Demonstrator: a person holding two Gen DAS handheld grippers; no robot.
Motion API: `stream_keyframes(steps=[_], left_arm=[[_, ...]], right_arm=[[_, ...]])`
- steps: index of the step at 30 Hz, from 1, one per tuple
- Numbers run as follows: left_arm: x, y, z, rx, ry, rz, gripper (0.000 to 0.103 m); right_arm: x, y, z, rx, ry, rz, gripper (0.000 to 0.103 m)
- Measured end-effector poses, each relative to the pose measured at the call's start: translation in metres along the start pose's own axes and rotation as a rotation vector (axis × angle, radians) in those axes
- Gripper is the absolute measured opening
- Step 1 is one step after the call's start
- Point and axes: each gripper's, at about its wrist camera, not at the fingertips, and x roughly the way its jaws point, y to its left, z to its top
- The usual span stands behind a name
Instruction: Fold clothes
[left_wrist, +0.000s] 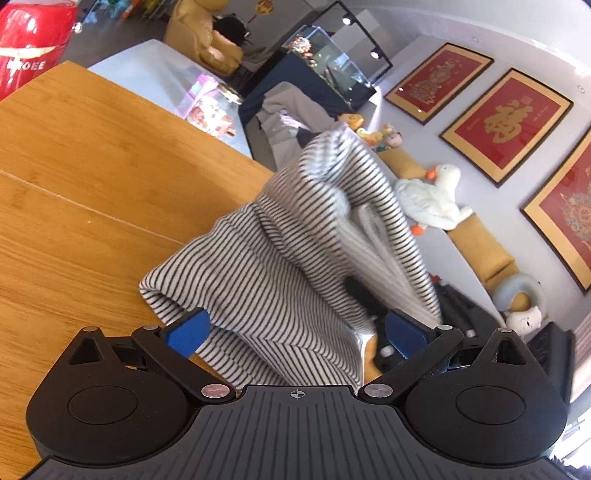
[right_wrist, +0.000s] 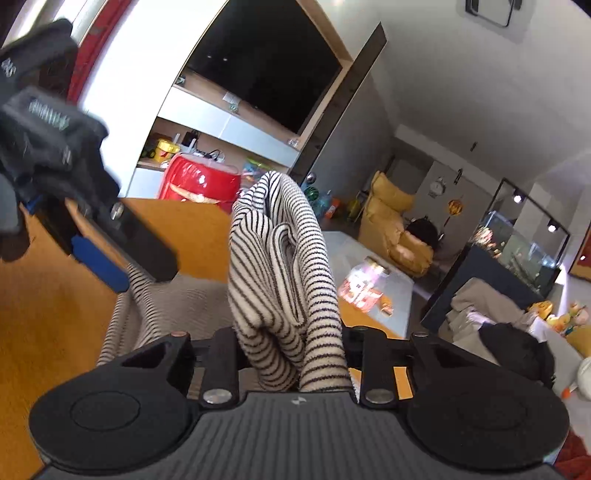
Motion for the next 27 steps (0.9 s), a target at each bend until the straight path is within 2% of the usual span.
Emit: stream_keyframes(steps=[3, 5, 7, 9, 11, 14, 17, 21, 23, 25, 27], left_arm=[[0.005, 0.007, -0.001, -0.018, 0.008, 0.012, 0.103], [-0.011, 0.01, 0.005, -0.029, -0.067, 0.05, 0.102], [-0.035, 0.014, 0.016, -0.048, -0.163, 0.068, 0.102], [-0.058, 0.014, 0.027, -0.049, -0.223, 0.094, 0.103], [-0.074, 0.007, 0.034, -0.005, -0.24, 0.14, 0.103], [-0.088, -0.011, 0.037, 0.065, -0.258, 0.151, 0.103], [-0.085, -0.028, 0.037, 0.098, -0.248, 0.037, 0.103], [-0.052, -0.043, 0.034, 0.142, -0.171, -0.094, 0.103], [-0.031, -0.04, 0.029, 0.141, -0.111, -0.084, 0.103], [-0.013, -0.029, 0.022, 0.133, -0.059, -0.029, 0.103], [-0.007, -0.021, 0.016, 0.145, -0.048, 0.007, 0.103]], right_arm=[[-0.024, 0.005, 0.026, -0.126, -0.085, -0.048, 0.027], [-0.035, 0.024, 0.031, -0.178, -0.092, -0.039, 0.027], [-0.036, 0.053, 0.025, -0.215, -0.062, -0.03, 0.027], [-0.03, 0.086, 0.01, -0.295, -0.02, -0.025, 0.027], [-0.023, 0.12, -0.005, -0.386, 0.017, -0.016, 0.028], [-0.027, 0.155, -0.015, -0.522, -0.018, -0.079, 0.029], [-0.026, 0.161, -0.009, -0.552, -0.007, -0.071, 0.03], [-0.026, 0.169, -0.009, -0.596, -0.017, -0.072, 0.03], [-0.03, 0.158, -0.003, -0.534, -0.016, -0.024, 0.034], [-0.035, 0.144, 0.005, -0.459, -0.017, 0.028, 0.044], [-0.043, 0.129, 0.01, -0.396, -0.03, 0.081, 0.067]])
